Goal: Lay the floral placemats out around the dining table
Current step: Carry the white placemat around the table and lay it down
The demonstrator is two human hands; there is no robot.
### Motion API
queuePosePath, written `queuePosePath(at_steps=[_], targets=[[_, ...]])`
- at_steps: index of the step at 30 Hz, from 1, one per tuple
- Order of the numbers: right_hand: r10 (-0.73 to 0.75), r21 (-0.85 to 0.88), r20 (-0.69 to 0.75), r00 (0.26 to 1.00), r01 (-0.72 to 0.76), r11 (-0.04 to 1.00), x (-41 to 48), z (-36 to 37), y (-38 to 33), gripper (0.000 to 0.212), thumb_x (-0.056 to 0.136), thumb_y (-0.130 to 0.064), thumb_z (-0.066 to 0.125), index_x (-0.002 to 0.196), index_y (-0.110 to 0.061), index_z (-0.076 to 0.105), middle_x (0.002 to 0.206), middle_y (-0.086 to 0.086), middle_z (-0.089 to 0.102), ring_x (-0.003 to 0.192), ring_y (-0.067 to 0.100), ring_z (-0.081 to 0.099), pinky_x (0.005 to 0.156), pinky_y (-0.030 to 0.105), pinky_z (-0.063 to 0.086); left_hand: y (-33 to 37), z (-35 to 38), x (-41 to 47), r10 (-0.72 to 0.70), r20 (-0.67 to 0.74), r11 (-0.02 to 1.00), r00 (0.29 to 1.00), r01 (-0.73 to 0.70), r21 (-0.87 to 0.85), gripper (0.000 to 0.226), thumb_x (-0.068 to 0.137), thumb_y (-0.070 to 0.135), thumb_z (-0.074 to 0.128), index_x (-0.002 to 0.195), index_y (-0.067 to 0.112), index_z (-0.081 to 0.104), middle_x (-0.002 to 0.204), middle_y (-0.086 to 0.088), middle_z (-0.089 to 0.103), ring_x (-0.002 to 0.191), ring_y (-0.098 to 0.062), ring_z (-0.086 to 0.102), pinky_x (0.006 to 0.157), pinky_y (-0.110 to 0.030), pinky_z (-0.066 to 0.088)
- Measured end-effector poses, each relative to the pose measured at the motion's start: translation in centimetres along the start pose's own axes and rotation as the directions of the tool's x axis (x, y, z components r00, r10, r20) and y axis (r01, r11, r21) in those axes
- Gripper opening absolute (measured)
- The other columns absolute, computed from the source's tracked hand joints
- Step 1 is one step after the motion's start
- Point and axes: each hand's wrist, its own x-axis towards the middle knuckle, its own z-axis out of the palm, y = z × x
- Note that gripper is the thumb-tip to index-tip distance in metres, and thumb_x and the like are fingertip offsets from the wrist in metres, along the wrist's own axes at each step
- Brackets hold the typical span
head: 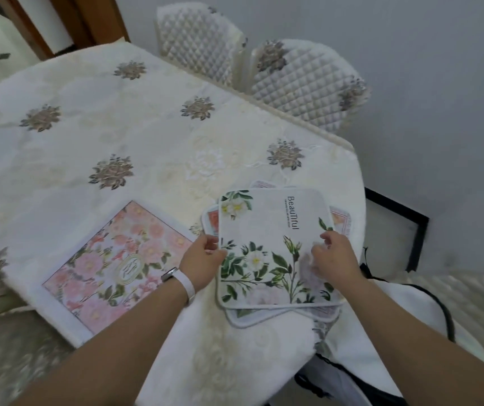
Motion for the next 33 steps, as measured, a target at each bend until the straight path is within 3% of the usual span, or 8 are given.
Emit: queuePosePath(at_steps=[5,9,13,18,23,26,30,33], targets=[[0.049,0.024,0.015,0.999,-0.05,0.998,1.1,-1.0,1.2,0.049,0.085,-0.023,0.057,0.132,-0.012,0.053,0.123,0.01,0.055,0.1,0.024,0.058,0.088,0.037,0.05,0.6,1.3,1.6,-0.048,-0.006,0.999,0.999,0.048,-0.013,0.043,0.088,0.027,0.067,0.127,0.017,0.051,0.12,-0.004,0.059,0.106,-0.02,0.058,0.087,-0.033,0.046],[0.048,0.013,0.005,0.999,-0.048,0.999,2.0,-1.3,1.4,0.049,0.083,-0.028,0.058,0.13,-0.014,0.054,0.119,0.009,0.057,0.098,0.025,0.06,0.088,0.039,0.051,1.6,2.2,2.4,-0.101,-0.036,0.989,0.994,0.096,-0.112,0.045,0.088,0.019,0.068,0.126,0.014,0.045,0.112,-0.001,0.057,0.089,-0.01,0.059,0.071,-0.021,0.047],[0.085,0.045,0.027,0.996,-0.087,0.995,2.9,-1.4,2.3,0.056,0.076,-0.032,0.057,0.129,-0.016,0.052,0.118,0.01,0.058,0.097,0.029,0.063,0.086,0.043,0.055,1.5,2.6,3.3,-0.179,-0.096,0.975,0.979,0.164,-0.15,0.051,0.083,0.02,0.071,0.128,0.014,0.046,0.114,-0.005,0.061,0.098,-0.024,0.064,0.091,-0.043,0.053],[0.129,0.126,0.045,0.991,-0.134,0.983,2.9,-2.2,3.1,0.024,0.081,-0.011,0.062,0.104,-0.016,0.057,0.09,-0.002,0.065,0.073,0.015,0.06,0.059,0.028,0.046,1.3,3.0,3.7,-0.208,-0.101,0.974,0.973,0.196,-0.113,0.032,0.082,0.012,0.068,0.113,0.015,0.059,0.102,-0.006,0.07,0.087,-0.024,0.069,0.084,-0.044,0.057],[0.122,0.153,0.044,0.992,-0.127,0.98,2.1,-2.2,4.1,0.028,0.086,-0.016,0.061,0.113,-0.018,0.054,0.098,-0.002,0.065,0.077,0.012,0.059,0.056,0.024,0.039,1.3,3.7,3.6,-0.18,-0.131,0.984,0.975,0.178,-0.026,0.019,0.085,0.011,0.065,0.101,0.019,0.058,0.092,-0.002,0.069,0.085,-0.024,0.067,0.078,-0.036,0.054],[0.09,0.157,0.026,0.996,-0.093,0.983,1.7,-2.4,4.0,0.023,0.091,-0.014,0.056,0.113,-0.016,0.054,0.096,-0.002,0.063,0.072,0.005,0.053,0.054,0.024,0.035,1.4,3.9,3.3,-0.159,-0.16,0.987,0.974,0.159,-0.013,0.016,0.085,0.012,0.064,0.096,0.023,0.057,0.092,-0.001,0.069,0.084,-0.025,0.068,0.079,-0.039,0.056],[0.035,0.154,0.013,0.999,-0.037,0.987,1.1,-2.9,3.0,0.015,0.095,-0.012,0.05,0.11,-0.015,0.054,0.085,-0.007,0.058,0.067,0.008,0.052,0.05,0.026,0.035,1.5,3.5,2.1,-0.177,-0.147,0.978,0.973,0.158,-0.134,0.022,0.087,0.008,0.062,0.107,0.016,0.059,0.099,-0.006,0.071,0.084,-0.026,0.069,0.077,-0.043,0.059],[-0.001,0.191,0.018,1.0,-0.003,0.982,0.6,-3.0,1.8,0.016,0.095,-0.011,0.051,0.11,-0.013,0.055,0.089,-0.003,0.061,0.068,0.01,0.055,0.052,0.026,0.038,1.3,2.6,0.5,-0.194,-0.151,0.959,0.969,0.155,-0.238,0.021,0.09,0.003,0.059,0.108,0.012,0.058,0.099,-0.01,0.072,0.084,-0.03,0.071,0.075,-0.047,0.06]])
